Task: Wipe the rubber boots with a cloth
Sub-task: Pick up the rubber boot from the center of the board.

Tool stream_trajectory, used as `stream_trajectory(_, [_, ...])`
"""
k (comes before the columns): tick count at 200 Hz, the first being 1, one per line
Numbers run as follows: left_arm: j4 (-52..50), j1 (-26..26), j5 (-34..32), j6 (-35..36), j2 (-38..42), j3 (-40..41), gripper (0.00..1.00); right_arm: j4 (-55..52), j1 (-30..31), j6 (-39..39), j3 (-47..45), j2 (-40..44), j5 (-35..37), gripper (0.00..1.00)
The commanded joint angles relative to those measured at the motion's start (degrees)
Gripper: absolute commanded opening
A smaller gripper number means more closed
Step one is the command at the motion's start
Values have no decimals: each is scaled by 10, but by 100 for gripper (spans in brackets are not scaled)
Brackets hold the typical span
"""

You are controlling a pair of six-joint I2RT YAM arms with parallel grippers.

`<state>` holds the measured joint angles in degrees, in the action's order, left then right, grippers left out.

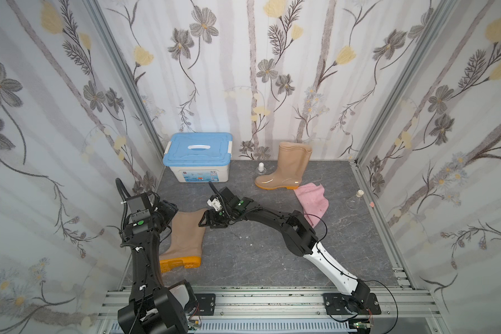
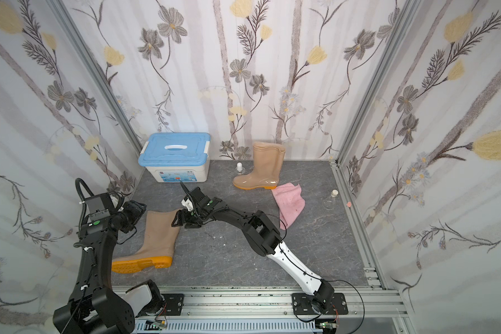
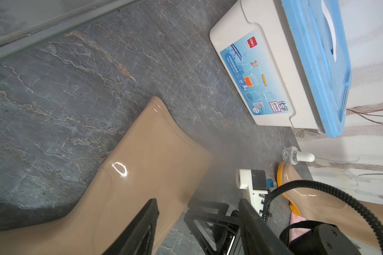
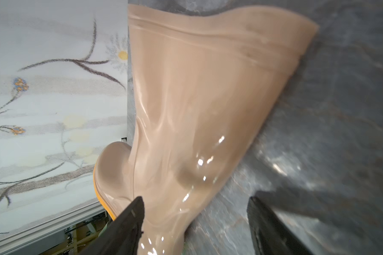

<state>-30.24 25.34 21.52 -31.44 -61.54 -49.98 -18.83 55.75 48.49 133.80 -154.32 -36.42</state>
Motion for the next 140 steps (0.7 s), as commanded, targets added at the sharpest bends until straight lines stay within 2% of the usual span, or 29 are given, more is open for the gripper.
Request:
stream_trajectory(1, [12, 1, 4, 5, -2, -4, 61, 38, 7, 43, 40, -31, -28, 70])
stream_trajectory(16, [13, 1, 4, 6, -2, -3, 61, 42, 10, 62, 84, -62, -34, 65])
stream_trajectory(26, [14, 1, 5, 5, -3, -3, 61, 40, 13, 72, 112, -83, -40, 58])
stream_trajectory(30, [14, 1, 5, 6, -3, -3, 61, 40, 14, 74, 120, -88, -40, 52])
stream_trajectory(44, [14, 2, 5, 5, -3, -2, 61, 37, 15, 76, 121, -93, -38, 18])
stream_trajectory(49, [13, 1, 5, 6, -3, -3, 61, 33, 15, 72, 120, -91, -39, 10])
stream_trajectory(59, [13, 1, 6, 6, -4, -3, 61, 14, 11, 52, 113, -80, -41, 0])
stream_trajectory(74, [16, 2, 14, 5, -4, -2, 61, -11, 2, 4, 56, -26, -37, 0])
stream_trajectory(111, [24, 1, 44, 1, -5, -1, 61, -26, -50, -133, -236, 218, 50, 0])
stream_trajectory(137, [32, -1, 80, -3, -14, 0, 61, -91, -83, -222, -353, 360, 123, 0])
stream_trajectory(140, [32, -2, 83, -4, -15, 0, 61, -102, -101, -232, -360, 373, 131, 0])
